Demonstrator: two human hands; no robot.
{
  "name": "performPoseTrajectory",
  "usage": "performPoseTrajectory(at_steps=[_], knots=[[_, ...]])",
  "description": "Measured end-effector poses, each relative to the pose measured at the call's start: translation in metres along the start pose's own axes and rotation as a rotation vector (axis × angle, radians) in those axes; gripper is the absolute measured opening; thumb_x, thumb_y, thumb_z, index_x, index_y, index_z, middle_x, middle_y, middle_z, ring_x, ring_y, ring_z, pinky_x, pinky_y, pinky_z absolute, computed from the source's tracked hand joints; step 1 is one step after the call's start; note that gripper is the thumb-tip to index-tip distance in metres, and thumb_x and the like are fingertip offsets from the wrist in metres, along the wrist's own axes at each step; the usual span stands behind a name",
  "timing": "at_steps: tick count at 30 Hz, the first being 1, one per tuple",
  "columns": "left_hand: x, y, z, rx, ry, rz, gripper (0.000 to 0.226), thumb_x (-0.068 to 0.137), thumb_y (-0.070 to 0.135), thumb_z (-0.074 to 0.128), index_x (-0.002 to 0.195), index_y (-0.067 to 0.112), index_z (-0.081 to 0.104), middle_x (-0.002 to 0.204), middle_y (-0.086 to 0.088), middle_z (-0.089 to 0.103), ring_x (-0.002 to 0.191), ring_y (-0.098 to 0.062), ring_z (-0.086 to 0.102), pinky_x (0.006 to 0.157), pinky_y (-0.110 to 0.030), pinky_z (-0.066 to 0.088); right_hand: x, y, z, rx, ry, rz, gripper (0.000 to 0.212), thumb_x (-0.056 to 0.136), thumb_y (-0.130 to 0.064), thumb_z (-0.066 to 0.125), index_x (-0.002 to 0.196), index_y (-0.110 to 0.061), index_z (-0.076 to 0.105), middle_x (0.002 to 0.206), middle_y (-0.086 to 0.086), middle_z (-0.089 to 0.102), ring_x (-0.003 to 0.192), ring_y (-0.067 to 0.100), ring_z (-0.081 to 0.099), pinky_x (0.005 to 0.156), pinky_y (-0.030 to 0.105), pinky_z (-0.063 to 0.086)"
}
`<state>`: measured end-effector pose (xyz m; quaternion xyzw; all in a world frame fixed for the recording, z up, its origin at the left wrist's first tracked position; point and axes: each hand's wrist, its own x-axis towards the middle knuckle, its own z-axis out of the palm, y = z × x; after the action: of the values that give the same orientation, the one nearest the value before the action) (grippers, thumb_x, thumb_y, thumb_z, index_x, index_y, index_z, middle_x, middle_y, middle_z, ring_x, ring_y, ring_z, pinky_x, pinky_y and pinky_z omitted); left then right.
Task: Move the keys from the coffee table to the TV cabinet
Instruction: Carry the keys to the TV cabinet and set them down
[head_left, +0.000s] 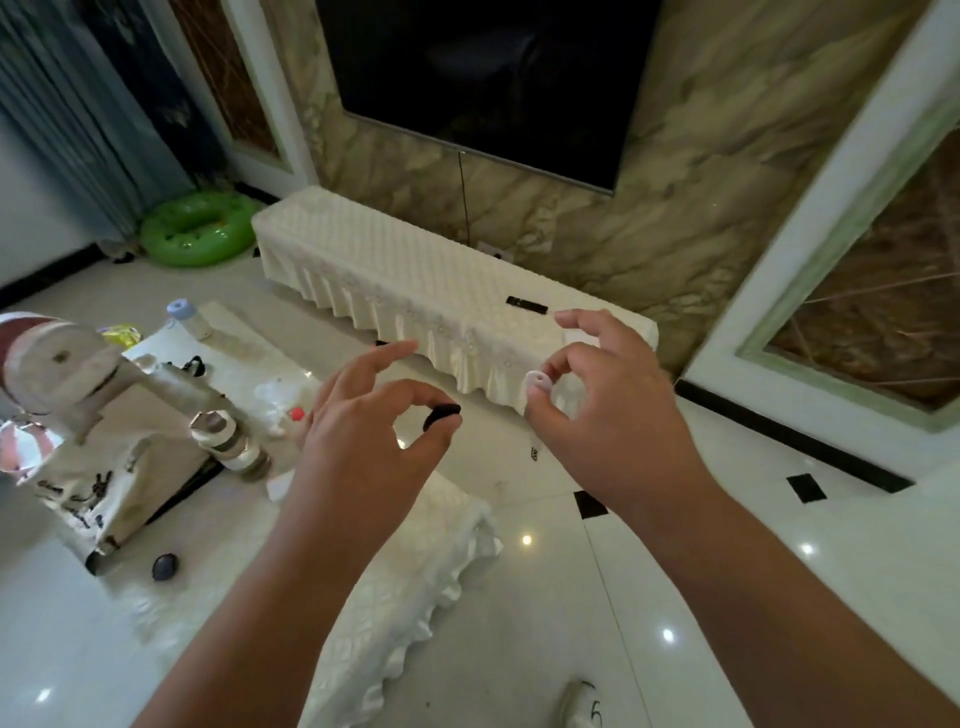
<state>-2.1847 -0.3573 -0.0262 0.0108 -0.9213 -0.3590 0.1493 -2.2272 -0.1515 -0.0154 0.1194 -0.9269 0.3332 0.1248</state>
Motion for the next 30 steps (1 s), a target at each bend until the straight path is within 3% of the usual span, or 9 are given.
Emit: performPoseTrajectory(at_steps=[7, 12, 16, 22, 28, 30], knots=[[0.010, 0.049, 0.048, 0.080, 0.036, -0.040, 0.012, 0.077, 0.047, 0.071, 0.089, 0.045, 0.070, 0.139, 0.028, 0.043, 0.135, -0.012, 0.034, 0.103, -0.057, 0.037, 0.014, 0.067, -0.042, 0.019, 0.009, -0.017, 0.012, 0.088, -0.034, 0.064, 0.085, -0.023, 0.067, 0.141, -0.007, 0.053, 0.136, 0.017, 0.041, 0.104, 0.050, 0.040], [0.010, 0.078, 0.083, 0.063, 0.057, -0.044, 0.011, 0.078, 0.046, 0.073, 0.089, 0.044, 0.069, 0.139, 0.029, 0.043, 0.136, -0.007, 0.032, 0.105, -0.050, 0.037, 0.021, 0.104, -0.065, 0.015, -0.025, -0.050, 0.013, 0.088, -0.037, 0.064, 0.084, -0.025, 0.067, 0.139, -0.009, 0.053, 0.132, 0.011, 0.043, 0.104, 0.045, 0.042], [0.017, 0.087, 0.099, 0.051, 0.061, -0.062, 0.010, 0.077, 0.046, 0.073, 0.086, 0.046, 0.069, 0.138, 0.031, 0.043, 0.138, -0.006, 0.029, 0.107, -0.051, 0.035, 0.031, 0.127, -0.079, 0.030, -0.047, -0.040, 0.010, 0.088, -0.039, 0.064, 0.083, -0.030, 0.064, 0.142, -0.011, 0.051, 0.136, 0.014, 0.040, 0.105, 0.050, 0.040], [0.050, 0.098, 0.125, 0.063, 0.056, -0.070, 0.011, 0.078, 0.047, 0.071, 0.088, 0.045, 0.068, 0.142, 0.028, 0.040, 0.141, -0.006, 0.023, 0.104, -0.034, 0.026, 0.058, 0.151, -0.082, 0.032, -0.056, -0.027, 0.009, 0.087, -0.042, 0.063, 0.082, -0.034, 0.063, 0.139, -0.017, 0.050, 0.133, 0.006, 0.040, 0.106, 0.047, 0.037], [0.100, 0.096, 0.157, 0.044, 0.048, -0.088, 0.012, 0.078, 0.045, 0.073, 0.090, 0.043, 0.070, 0.140, 0.028, 0.039, 0.137, -0.002, 0.023, 0.107, -0.041, 0.027, 0.102, 0.172, -0.076, -0.010, -0.067, -0.026, 0.012, 0.089, -0.044, 0.060, 0.083, -0.034, 0.063, 0.141, -0.016, 0.050, 0.130, 0.001, 0.039, 0.104, 0.035, 0.034], [0.119, 0.094, 0.166, 0.029, 0.042, -0.086, 0.013, 0.079, 0.045, 0.073, 0.091, 0.042, 0.070, 0.141, 0.027, 0.039, 0.138, -0.006, 0.024, 0.108, -0.042, 0.027, 0.120, 0.178, -0.073, -0.008, -0.078, -0.013, 0.012, 0.089, -0.044, 0.059, 0.080, -0.036, 0.059, 0.144, -0.014, 0.049, 0.131, 0.004, 0.039, 0.106, 0.038, 0.036]])
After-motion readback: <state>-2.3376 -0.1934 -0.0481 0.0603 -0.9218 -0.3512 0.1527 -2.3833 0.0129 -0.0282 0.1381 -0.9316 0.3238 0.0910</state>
